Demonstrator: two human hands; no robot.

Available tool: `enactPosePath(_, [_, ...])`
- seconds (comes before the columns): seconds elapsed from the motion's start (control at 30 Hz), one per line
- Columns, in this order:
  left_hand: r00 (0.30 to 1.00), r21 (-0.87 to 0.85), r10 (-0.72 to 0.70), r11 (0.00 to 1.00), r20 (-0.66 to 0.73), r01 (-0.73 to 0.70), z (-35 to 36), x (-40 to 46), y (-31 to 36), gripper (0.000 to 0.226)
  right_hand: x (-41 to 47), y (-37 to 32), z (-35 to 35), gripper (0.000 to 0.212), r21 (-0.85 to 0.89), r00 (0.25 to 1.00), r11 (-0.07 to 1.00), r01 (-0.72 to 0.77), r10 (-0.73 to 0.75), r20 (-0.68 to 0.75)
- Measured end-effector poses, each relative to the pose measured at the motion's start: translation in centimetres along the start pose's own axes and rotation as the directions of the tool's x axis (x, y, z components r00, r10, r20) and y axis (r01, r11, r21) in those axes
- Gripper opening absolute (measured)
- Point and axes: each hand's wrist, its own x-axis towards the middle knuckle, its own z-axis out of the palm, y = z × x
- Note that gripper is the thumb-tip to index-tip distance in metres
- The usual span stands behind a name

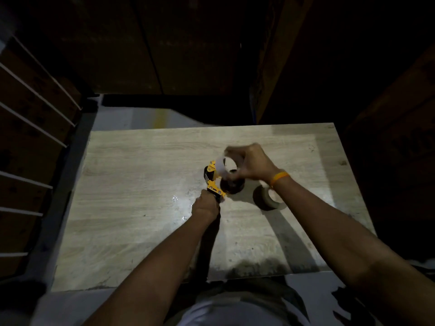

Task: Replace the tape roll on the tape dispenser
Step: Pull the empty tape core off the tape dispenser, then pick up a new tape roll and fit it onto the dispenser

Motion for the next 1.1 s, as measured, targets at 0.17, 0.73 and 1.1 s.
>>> enactPosePath(0.17, [1.000,0.028,0.011,1.000,0.028,-0.012,-0.9,0.2,0.5,0.054,1.9,2.4,-2.3,0.062,-0.038,0.960,0.960,-0.278,0.279,0.027])
enactPosePath(0.73, [1.000,-0.027,-0.004,1.000,0.024,0.005,0.9,-1.4,0.4,0.062,-5.0,14.7,1.3,0.085,0.041,0.669,0.669,-0.742,0.735,0.116])
enactPosePath(1.1, [0.995,-0.175,-0.019,0.984,0.102,0.037,0.6,-2.1,-0.4,0.077,-15.3,13.8,1.9,0.047,-0.017,0.498,0.501,-0.865,0.864,0.077])
